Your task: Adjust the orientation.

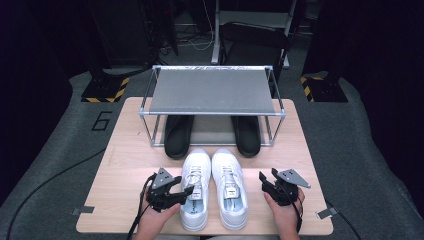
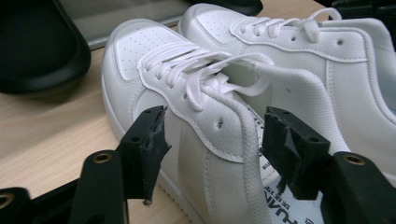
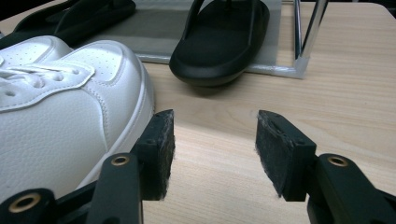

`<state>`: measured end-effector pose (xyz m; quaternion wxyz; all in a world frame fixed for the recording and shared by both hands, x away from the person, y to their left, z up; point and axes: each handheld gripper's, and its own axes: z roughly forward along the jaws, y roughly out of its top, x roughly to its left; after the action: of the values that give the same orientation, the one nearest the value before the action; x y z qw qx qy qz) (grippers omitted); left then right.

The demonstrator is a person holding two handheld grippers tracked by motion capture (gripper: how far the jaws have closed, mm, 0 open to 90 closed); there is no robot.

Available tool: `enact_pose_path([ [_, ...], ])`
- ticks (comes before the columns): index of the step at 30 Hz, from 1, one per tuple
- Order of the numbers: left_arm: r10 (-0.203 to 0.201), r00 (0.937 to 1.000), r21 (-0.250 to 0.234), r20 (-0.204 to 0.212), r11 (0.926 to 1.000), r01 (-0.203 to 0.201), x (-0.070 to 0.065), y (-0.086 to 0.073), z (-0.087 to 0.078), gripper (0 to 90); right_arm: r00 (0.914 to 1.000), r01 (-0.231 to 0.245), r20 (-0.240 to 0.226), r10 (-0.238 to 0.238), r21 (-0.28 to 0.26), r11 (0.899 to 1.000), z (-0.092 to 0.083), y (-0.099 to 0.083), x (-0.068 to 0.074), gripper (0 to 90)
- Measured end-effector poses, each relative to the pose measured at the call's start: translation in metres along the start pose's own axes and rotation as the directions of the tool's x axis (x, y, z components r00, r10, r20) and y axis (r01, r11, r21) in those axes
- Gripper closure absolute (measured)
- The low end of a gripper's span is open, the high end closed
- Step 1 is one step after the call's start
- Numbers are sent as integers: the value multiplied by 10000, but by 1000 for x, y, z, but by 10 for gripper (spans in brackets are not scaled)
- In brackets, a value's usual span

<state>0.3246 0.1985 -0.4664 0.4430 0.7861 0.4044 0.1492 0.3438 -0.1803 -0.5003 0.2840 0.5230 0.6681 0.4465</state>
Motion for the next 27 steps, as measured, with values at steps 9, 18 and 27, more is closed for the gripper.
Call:
enact_pose_path([
  [9,-291,9996,34,-52,9996,291,2,-2,5,472,10000,-89,-2,89,52,9999,1,-2,-1,468],
  [18,-262,9996,86,-112,9996,263,2,-2,11,504,9999,-152,3,152,103,9998,1,-3,-2,468],
  [27,-405,9991,-39,-105,9992,404,1,-3,9,558,9997,-229,111,227,130,9997,1,-5,-4,468],
])
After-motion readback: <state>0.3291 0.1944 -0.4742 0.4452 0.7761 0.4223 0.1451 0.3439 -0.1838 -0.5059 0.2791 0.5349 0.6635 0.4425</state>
